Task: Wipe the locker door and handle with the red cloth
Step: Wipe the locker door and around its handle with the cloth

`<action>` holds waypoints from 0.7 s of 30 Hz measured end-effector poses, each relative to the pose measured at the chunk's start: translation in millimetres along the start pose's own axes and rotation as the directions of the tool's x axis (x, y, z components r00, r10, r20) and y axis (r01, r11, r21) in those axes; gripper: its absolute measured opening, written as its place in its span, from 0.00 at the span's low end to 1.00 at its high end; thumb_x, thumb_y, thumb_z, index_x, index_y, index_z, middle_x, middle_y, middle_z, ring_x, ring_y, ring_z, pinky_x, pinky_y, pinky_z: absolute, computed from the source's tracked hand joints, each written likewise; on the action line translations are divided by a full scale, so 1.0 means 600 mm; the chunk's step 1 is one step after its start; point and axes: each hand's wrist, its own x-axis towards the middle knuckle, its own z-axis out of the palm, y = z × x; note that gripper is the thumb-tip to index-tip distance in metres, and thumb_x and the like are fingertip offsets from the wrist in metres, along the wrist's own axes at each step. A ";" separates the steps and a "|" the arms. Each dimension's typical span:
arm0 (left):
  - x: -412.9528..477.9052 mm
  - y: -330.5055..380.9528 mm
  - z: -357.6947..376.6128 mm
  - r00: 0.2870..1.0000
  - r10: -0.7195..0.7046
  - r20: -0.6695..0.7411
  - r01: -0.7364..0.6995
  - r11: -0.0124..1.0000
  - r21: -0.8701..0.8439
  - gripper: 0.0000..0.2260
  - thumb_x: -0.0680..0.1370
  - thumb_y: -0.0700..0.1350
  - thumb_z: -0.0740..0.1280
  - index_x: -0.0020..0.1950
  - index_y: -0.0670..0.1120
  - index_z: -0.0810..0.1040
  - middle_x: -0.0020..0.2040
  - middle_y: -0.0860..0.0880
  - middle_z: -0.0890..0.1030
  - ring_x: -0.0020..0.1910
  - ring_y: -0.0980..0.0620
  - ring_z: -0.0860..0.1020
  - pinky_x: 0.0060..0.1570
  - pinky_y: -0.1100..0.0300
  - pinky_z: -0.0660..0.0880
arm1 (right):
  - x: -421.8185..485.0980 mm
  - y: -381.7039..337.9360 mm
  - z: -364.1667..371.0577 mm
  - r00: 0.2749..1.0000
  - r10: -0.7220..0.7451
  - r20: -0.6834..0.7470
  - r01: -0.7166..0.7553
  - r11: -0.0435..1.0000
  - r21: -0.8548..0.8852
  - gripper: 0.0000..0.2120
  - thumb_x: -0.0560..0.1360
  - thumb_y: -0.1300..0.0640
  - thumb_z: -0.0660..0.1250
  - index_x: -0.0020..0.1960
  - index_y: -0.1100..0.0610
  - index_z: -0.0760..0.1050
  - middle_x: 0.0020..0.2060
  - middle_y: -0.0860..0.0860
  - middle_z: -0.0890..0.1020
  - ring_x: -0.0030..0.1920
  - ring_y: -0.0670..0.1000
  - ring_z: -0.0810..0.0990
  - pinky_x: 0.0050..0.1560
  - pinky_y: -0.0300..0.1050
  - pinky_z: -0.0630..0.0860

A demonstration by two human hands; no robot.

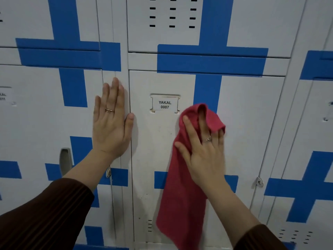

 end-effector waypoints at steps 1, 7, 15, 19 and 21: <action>0.000 0.001 0.000 1.000 0.001 0.014 -0.002 1.000 0.007 0.26 0.80 0.48 0.48 0.76 0.39 0.48 0.76 0.41 0.51 0.75 0.49 0.44 0.74 0.51 0.41 | -0.005 0.009 -0.003 1.000 0.026 0.003 -0.026 1.000 -0.014 0.30 0.75 0.40 0.54 0.74 0.49 0.52 0.72 0.50 0.54 0.67 0.62 0.61 0.70 0.48 0.39; 0.003 0.001 -0.002 1.000 0.025 0.001 -0.025 1.000 0.009 0.25 0.80 0.47 0.47 0.76 0.40 0.47 0.76 0.40 0.51 0.75 0.49 0.43 0.74 0.52 0.41 | 0.060 -0.014 -0.009 0.927 0.362 -0.100 -0.359 0.932 0.053 0.40 0.73 0.36 0.55 0.74 0.59 0.46 0.73 0.61 0.53 0.71 0.60 0.49 0.69 0.57 0.42; 0.005 -0.002 0.000 0.998 0.038 -0.046 -0.039 0.999 -0.016 0.25 0.80 0.46 0.48 0.76 0.40 0.49 0.76 0.40 0.52 0.75 0.51 0.42 0.74 0.54 0.41 | 0.006 -0.006 -0.003 0.957 0.288 -0.023 -0.288 0.957 0.025 0.42 0.71 0.32 0.54 0.75 0.55 0.46 0.74 0.53 0.49 0.71 0.57 0.50 0.69 0.53 0.39; 0.003 -0.001 0.001 0.998 0.028 -0.059 -0.030 0.998 -0.046 0.25 0.80 0.46 0.48 0.75 0.39 0.49 0.76 0.40 0.53 0.75 0.51 0.43 0.74 0.54 0.42 | 0.059 -0.046 0.002 0.878 0.469 -0.094 -0.465 0.883 0.061 0.43 0.71 0.33 0.54 0.75 0.59 0.46 0.74 0.60 0.51 0.72 0.61 0.48 0.69 0.56 0.41; 0.004 0.000 0.000 0.998 0.023 -0.064 -0.027 0.998 -0.060 0.25 0.80 0.45 0.48 0.75 0.39 0.50 0.76 0.39 0.53 0.75 0.50 0.44 0.74 0.54 0.42 | 0.046 -0.075 0.014 0.944 0.325 -0.051 -0.325 0.946 0.010 0.42 0.72 0.34 0.54 0.74 0.59 0.48 0.74 0.58 0.51 0.71 0.61 0.49 0.69 0.56 0.41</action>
